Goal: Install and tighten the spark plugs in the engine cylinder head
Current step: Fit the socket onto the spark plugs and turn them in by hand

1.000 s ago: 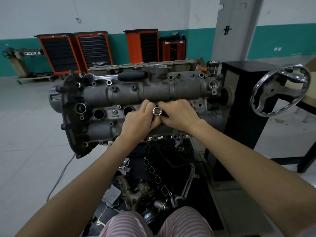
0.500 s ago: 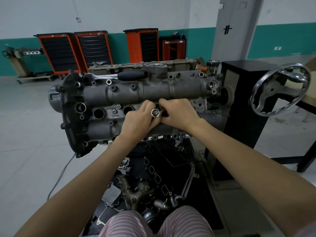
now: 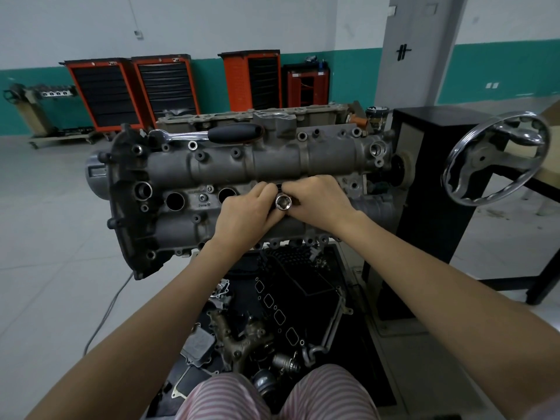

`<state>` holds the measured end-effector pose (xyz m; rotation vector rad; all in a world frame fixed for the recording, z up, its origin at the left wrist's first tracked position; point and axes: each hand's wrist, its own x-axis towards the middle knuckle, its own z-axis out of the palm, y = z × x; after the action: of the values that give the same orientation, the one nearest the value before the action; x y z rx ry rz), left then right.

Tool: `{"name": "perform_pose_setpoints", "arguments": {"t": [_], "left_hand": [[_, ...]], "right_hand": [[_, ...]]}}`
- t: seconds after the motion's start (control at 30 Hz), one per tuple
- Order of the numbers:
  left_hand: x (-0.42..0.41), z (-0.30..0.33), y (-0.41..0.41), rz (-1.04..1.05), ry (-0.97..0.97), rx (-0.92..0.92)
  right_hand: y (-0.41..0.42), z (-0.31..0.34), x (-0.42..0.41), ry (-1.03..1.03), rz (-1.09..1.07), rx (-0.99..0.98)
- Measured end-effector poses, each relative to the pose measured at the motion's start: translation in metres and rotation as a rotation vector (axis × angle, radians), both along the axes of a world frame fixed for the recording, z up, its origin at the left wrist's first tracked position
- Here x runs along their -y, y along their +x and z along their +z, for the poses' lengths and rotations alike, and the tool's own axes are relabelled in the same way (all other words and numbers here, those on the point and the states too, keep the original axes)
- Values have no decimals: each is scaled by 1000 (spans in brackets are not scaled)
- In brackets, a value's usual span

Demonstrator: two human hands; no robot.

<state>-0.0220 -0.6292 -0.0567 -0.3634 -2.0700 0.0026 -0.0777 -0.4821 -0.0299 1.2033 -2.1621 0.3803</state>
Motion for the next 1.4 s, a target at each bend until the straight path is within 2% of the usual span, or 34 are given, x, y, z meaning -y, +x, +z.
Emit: {"name": "perform_pose_setpoints", "arguments": {"t": [0.37, 0.73, 1.03, 1.2, 1.4], "left_hand": [[-4, 3, 3, 16, 48, 30], [-7, 5, 5, 36, 48, 21], [-7, 5, 4, 37, 109, 40], [-6, 5, 4, 45, 44, 13], [-10, 6, 8, 0, 103, 43]], "right_hand": [[-3, -1, 1, 59, -10, -6], [-3, -1, 2, -3, -25, 31], [-3, -1, 1, -2, 37, -43], [-1, -3, 2, -68, 30, -57], [-5, -4, 3, -10, -11, -13]]}}
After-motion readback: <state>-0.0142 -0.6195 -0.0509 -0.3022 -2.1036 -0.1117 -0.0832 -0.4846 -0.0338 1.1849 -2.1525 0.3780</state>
